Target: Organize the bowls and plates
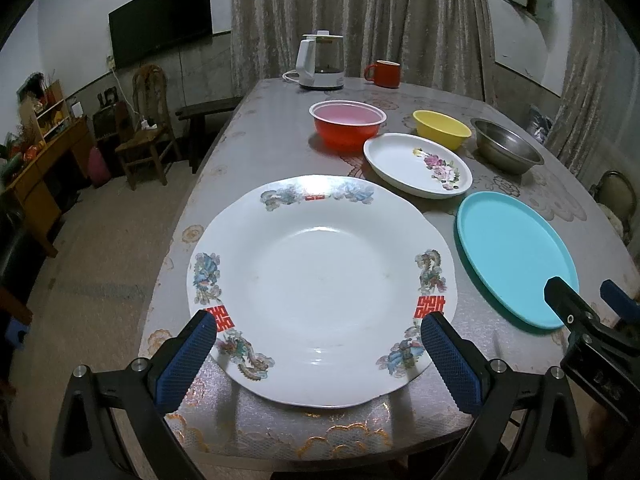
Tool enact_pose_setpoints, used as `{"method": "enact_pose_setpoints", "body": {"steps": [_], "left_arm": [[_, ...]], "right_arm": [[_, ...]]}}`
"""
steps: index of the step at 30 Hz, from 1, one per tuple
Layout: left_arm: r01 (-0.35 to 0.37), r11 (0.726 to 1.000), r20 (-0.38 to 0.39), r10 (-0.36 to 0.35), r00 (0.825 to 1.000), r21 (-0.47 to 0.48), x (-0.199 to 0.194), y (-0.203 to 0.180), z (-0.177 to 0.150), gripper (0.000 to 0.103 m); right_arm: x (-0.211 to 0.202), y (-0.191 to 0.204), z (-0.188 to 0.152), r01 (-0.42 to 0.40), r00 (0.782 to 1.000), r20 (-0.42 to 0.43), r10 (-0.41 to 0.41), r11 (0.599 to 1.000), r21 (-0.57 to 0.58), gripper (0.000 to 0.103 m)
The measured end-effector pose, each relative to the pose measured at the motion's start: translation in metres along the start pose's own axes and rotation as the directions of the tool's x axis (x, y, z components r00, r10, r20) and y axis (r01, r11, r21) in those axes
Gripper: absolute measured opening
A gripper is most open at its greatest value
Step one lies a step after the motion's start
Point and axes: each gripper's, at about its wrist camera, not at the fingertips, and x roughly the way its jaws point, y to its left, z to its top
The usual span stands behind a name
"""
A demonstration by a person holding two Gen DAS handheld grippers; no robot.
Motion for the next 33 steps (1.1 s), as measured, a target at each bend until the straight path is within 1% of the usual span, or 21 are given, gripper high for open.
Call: {"method": "enact_pose_setpoints", "body": {"steps": [3, 6, 8, 9, 10, 11, 13, 14, 15, 16, 17, 18, 20, 22, 24, 25, 27, 29, 31, 33], "left_arm": [[0.017, 1.0, 0.0, -0.017, 1.0, -0.007, 0.001, 0.004, 0.001, 0.103], [0.077, 0.997, 0.013, -0.077, 0.997, -0.03, 0.0, 0.013, 0.003, 0.103], [0.112, 0.992, 0.018, -0.112, 0.994, -0.06, 0.001, 0.021, 0.005, 0.103], [0.124, 0.989, 0.019, -0.123, 0.992, -0.077, 0.002, 0.026, 0.006, 0.103], [0.139, 0.985, 0.02, -0.138, 0.99, -0.102, 0.004, 0.033, 0.007, 0.103], [0.16, 0.979, 0.016, -0.159, 0.987, -0.13, 0.006, 0.04, 0.008, 0.103], [0.217, 0.958, -0.004, -0.222, 0.975, -0.187, 0.013, 0.053, 0.008, 0.103], [0.244, 0.944, -0.012, -0.253, 0.967, -0.221, 0.017, 0.06, 0.008, 0.102], [0.284, 0.922, 0.005, -0.293, 0.956, -0.262, 0.019, 0.069, 0.008, 0.103], [0.294, 0.913, 0.019, -0.301, 0.953, -0.281, 0.018, 0.074, 0.007, 0.103], [0.293, 0.905, 0.035, -0.297, 0.954, -0.308, 0.017, 0.08, 0.007, 0.103], [0.296, 0.896, 0.058, -0.293, 0.954, -0.33, 0.016, 0.086, 0.006, 0.103], [0.299, 0.889, 0.107, -0.279, 0.954, -0.347, 0.011, 0.095, 0.006, 0.103], [0.302, 0.891, 0.145, -0.267, 0.953, -0.34, 0.006, 0.101, 0.006, 0.103], [0.303, 0.894, 0.154, -0.265, 0.952, -0.331, 0.007, 0.106, 0.006, 0.103], [0.294, 0.897, 0.157, -0.255, 0.954, -0.329, 0.008, 0.108, 0.005, 0.103], [0.295, 0.901, 0.161, -0.255, 0.953, -0.318, 0.011, 0.111, 0.002, 0.103], [0.308, 0.897, 0.17, -0.266, 0.949, -0.316, 0.015, 0.113, -0.001, 0.101], [0.327, 0.89, 0.183, -0.281, 0.942, -0.316, 0.018, 0.115, -0.003, 0.101], [0.34, 0.886, 0.179, -0.296, 0.938, -0.317, 0.023, 0.116, -0.004, 0.096]], "right_arm": [[-0.001, 0.003, 0.0, -0.048, 0.999, 0.009, 0.048, 0.999, -0.006, 0.102], [-0.001, 0.006, 0.003, -0.144, 0.989, 0.027, 0.144, 0.989, -0.022, 0.103], [0.002, 0.008, 0.004, -0.248, 0.968, 0.028, 0.248, 0.968, -0.031, 0.103], [0.006, 0.01, 0.004, -0.315, 0.949, 0.016, 0.315, 0.949, -0.035, 0.103], [0.009, 0.011, 0.004, -0.339, 0.941, -0.001, 0.339, 0.94, -0.033, 0.103], [0.012, 0.012, 0.003, -0.352, 0.936, -0.014, 0.352, 0.935, -0.033, 0.103], [0.018, 0.017, 0.003, -0.383, 0.924, -0.039, 0.381, 0.923, -0.05, 0.103], [0.02, 0.02, 0.005, -0.396, 0.918, -0.041, 0.394, 0.916, -0.064, 0.103], [0.02, 0.022, 0.005, -0.402, 0.916, -0.042, 0.4, 0.913, -0.075, 0.103], [0.021, 0.025, 0.006, -0.407, 0.913, -0.046, 0.405, 0.909, -0.088, 0.103], [0.023, 0.026, 0.007, -0.41, 0.912, -0.047, 0.408, 0.907, -0.096, 0.103], [0.026, 0.029, 0.01, -0.412, 0.911, -0.049, 0.409, 0.905, -0.105, 0.1], [0.03, 0.033, 0.014, -0.422, 0.907, -0.059, 0.418, 0.9, -0.11, 0.095], [0.033, 0.04, 0.016, -0.456, 0.89, -0.076, 0.449, 0.881, -0.13, 0.092], [0.04, 0.049, 0.018, -0.458, 0.889, -0.083, 0.451, 0.875, -0.156, 0.091], [0.044, 0.052, 0.019, -0.469, 0.883, -0.091, 0.46, 0.869, -0.16, 0.088], [0.051, 0.055, 0.02, -0.502, 0.865, -0.115, 0.489, 0.852, -0.147, 0.082], [0.062, 0.057, 0.02, -0.552, 0.833, -0.14, 0.536, 0.825, -0.121, 0.079], [0.069, 0.06, 0.02, -0.565, 0.822, -0.157, 0.547, 0.818, -0.106, 0.078], [0.073, 0.063, 0.019, -0.586, 0.807, -0.161, 0.568, 0.804, -0.103, 0.075]]}}
